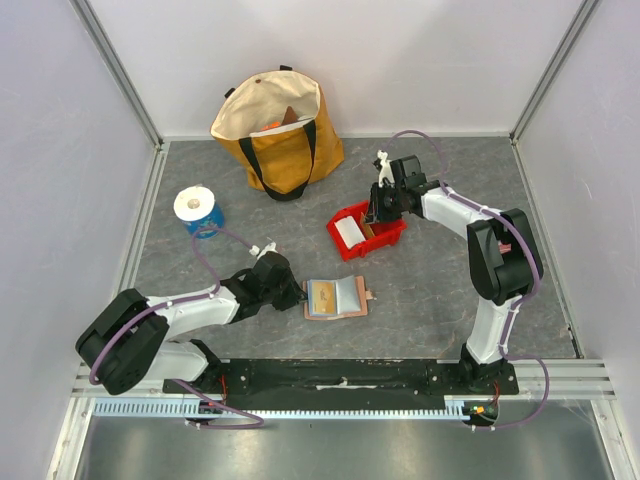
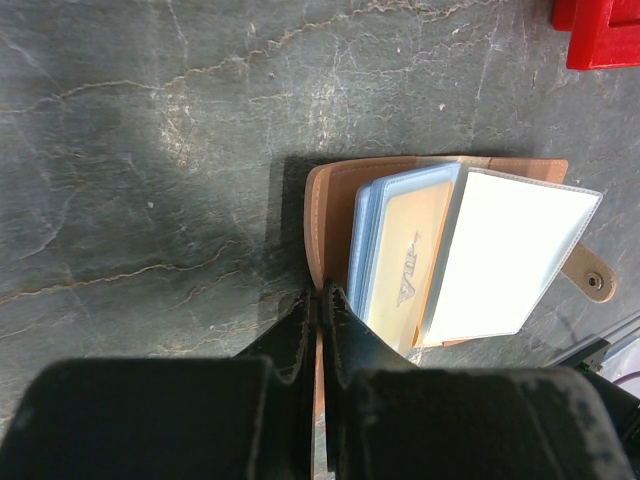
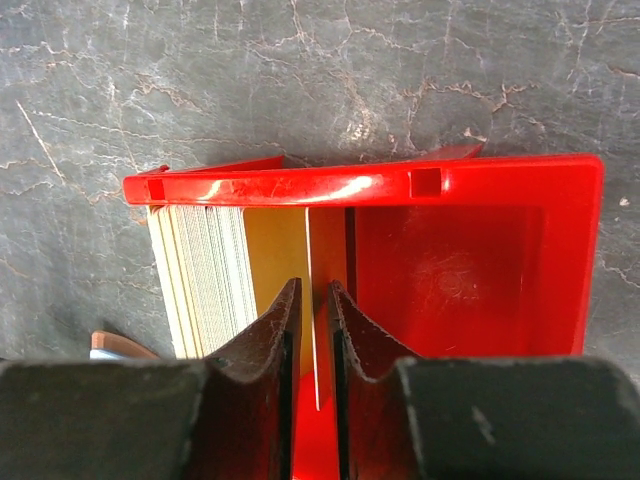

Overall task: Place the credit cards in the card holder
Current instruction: Pick up the credit card from the storage box, then insert the credit card into the card holder.

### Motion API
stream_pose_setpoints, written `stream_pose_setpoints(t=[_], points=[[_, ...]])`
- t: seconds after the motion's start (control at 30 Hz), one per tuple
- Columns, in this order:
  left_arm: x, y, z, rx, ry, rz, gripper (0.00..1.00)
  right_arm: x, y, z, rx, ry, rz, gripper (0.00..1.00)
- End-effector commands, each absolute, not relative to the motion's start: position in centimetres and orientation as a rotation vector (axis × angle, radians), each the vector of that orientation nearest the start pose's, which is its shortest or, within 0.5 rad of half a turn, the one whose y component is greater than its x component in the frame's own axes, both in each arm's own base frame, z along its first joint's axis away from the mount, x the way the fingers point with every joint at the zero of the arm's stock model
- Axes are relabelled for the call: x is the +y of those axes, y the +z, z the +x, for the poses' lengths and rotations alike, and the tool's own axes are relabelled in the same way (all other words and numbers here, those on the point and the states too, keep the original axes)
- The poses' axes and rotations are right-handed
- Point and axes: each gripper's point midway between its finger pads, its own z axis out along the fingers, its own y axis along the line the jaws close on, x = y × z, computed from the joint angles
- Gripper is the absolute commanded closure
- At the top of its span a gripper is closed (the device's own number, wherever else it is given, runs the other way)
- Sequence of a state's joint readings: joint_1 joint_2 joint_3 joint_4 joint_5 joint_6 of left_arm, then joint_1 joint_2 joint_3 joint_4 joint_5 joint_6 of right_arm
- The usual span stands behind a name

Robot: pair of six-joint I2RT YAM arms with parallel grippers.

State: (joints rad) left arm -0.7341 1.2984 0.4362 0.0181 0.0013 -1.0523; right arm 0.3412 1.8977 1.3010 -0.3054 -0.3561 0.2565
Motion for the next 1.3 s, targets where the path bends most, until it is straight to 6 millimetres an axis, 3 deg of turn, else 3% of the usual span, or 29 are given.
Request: stream_pose_setpoints(t=[0.0, 0.2, 0.33, 0.4, 0.6, 0.77, 0.9, 1.0, 1.2, 1.27], points=[[-23.2, 2.2, 20.6, 2.525, -0.768, -0.371, 0.98, 22.1, 6.3, 40.8, 2.517, 0.638, -0.309, 0.77], [-23.1, 2.2, 20.6, 2.523, -0.769, -0.373, 0.98, 22.0, 5.5, 40.4, 2.548, 0.509, -0.360, 0.78], [-23.1, 2.2, 20.6, 2.523, -0.770, -0.375, 0.98, 21.6, 6.3, 40.8, 2.515, 0.418, -0.369, 0.91], [-23.1, 2.3, 20.6, 2.520, -0.771, -0.370, 0.98, 21.4, 7.6, 41.4, 2.483, 0.395, -0.356, 1.00], [-22.9, 2.6, 20.4, 2.511, -0.782, -0.373, 0.98, 20.8, 13.2, 42.9, 2.340, 0.357, -0.319, 1.00], [-22.8, 2.7, 20.3, 2.504, -0.787, -0.368, 0.98, 20.0, 16.6, 42.2, 2.268, 0.348, -0.301, 1.00], [-23.1, 3.0, 19.8, 2.512, -0.824, -0.351, 0.98, 20.2, 18.7, 40.0, 2.233, 0.431, -0.278, 1.00], [-23.2, 3.3, 19.8, 2.506, -0.835, -0.346, 0.98, 21.6, 19.3, 36.9, 2.226, 0.544, -0.269, 1.00], [-23.7, 4.0, 19.4, 2.493, -0.902, -0.344, 0.98, 27.5, 19.1, 28.7, 2.176, 0.790, -0.103, 1.00], [-23.9, 4.5, 19.3, 2.486, -0.926, -0.348, 0.98, 28.6, 18.1, 26.8, 2.144, 0.840, 0.000, 1.00]])
